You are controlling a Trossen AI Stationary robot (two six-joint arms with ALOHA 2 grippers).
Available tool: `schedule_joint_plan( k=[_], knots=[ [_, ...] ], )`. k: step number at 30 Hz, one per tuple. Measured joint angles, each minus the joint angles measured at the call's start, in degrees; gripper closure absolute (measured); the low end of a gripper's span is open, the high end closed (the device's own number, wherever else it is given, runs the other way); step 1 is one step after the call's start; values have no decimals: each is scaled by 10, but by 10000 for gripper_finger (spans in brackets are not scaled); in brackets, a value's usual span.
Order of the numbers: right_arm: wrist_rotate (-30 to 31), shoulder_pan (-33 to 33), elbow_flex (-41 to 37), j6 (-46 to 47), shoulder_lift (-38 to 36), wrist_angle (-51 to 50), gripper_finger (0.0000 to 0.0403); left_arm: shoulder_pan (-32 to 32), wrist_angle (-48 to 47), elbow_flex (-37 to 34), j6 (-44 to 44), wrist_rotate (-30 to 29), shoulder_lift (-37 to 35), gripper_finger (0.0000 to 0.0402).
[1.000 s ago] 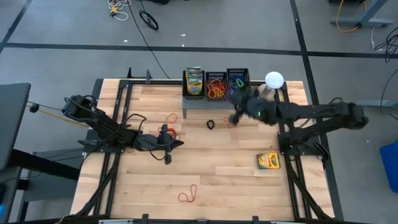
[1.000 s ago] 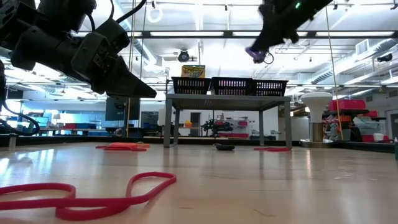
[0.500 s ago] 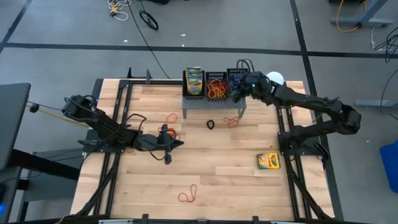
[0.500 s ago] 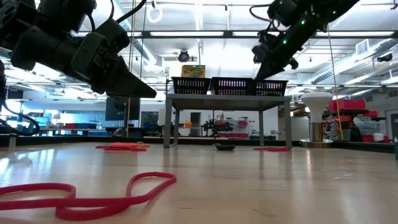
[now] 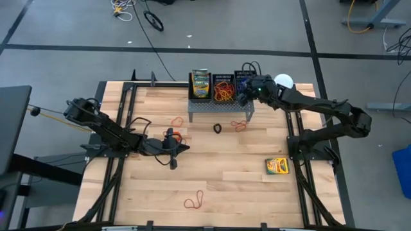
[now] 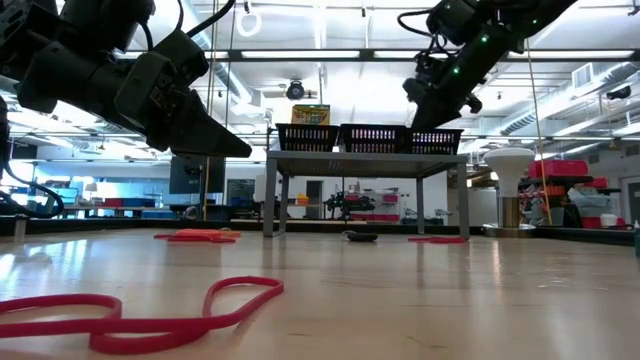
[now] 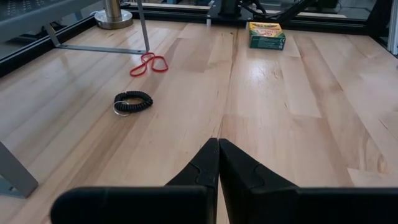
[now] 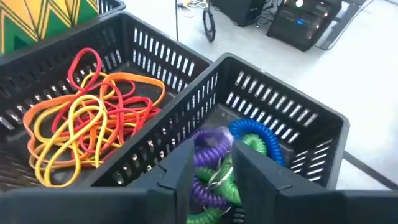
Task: Sort rubber bands into baskets
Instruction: Put the purple spring rubberband into the right black basket on the shelf, then put the red rubber band into the middle black basket on the shelf
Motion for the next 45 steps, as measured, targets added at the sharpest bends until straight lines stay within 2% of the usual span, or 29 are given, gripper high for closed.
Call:
schedule_joint_plan(
  k=[6, 10, 14, 21, 25, 33, 36, 39, 45],
  knots=[
    [12, 10, 0, 11, 0, 1, 233, 0, 0, 0, 0, 0, 0, 387],
    [38, 42, 0, 0, -10, 3, 231, 0, 0, 0, 0, 0, 0, 387],
    [81, 97, 0, -15, -34, 2, 272, 0, 0, 0, 0, 0, 0, 387],
    [96, 239, -3, -33, -59, 10, 391, 0, 0, 0, 0, 0, 0, 387],
    [94, 312, -46, -40, -45, 91, 387, 0, 0, 0, 0, 0, 0, 387],
    [92, 447, -171, -25, -41, 314, 396, 0, 9, 0, 0, 0, 0, 387],
    [110, 489, -199, -21, -34, 366, 397, 0, 9, 0, 0, 0, 0, 387],
    [141, 521, -210, -14, -15, 376, 399, 0, 10, 0, 0, 0, 0, 387],
    [146, 546, -208, -13, 60, 446, 397, 0, 16, 0, 0, 0, 0, 387]
  ],
)
